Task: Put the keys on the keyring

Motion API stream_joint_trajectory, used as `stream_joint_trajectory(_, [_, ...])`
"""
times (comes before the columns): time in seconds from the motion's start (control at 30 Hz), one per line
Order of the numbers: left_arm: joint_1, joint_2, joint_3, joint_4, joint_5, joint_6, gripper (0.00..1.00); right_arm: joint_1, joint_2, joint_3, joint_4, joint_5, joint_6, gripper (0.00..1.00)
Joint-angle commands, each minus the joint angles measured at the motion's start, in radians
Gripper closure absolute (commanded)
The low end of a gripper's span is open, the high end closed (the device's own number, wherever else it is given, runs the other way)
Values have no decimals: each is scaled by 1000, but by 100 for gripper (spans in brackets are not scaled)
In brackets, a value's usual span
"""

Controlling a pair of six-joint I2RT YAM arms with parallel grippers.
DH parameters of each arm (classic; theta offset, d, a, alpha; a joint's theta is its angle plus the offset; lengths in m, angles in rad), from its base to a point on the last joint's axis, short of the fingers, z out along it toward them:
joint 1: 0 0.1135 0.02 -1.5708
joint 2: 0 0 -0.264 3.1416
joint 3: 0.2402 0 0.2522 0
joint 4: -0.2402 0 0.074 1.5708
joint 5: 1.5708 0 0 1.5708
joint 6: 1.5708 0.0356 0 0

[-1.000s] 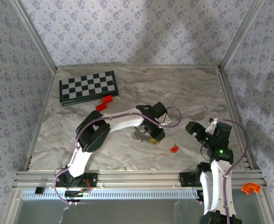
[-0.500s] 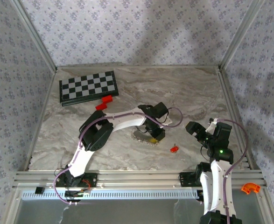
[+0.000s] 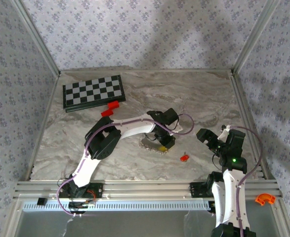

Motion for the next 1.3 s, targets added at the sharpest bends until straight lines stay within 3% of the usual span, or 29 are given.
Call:
stream_joint_trajectory(0.0, [7, 12, 20, -19, 16, 19, 84, -5, -2, 20, -2, 8, -22, 8])
stream_joint_trajectory(0.93, [7, -10, -3, -19, 9, 18, 91, -7, -6, 22, -9, 13, -24, 8])
stream_joint_trajectory(1.27, [13, -64, -39, -10, -4, 18, 100, -6, -6, 23, -7, 11, -23, 8])
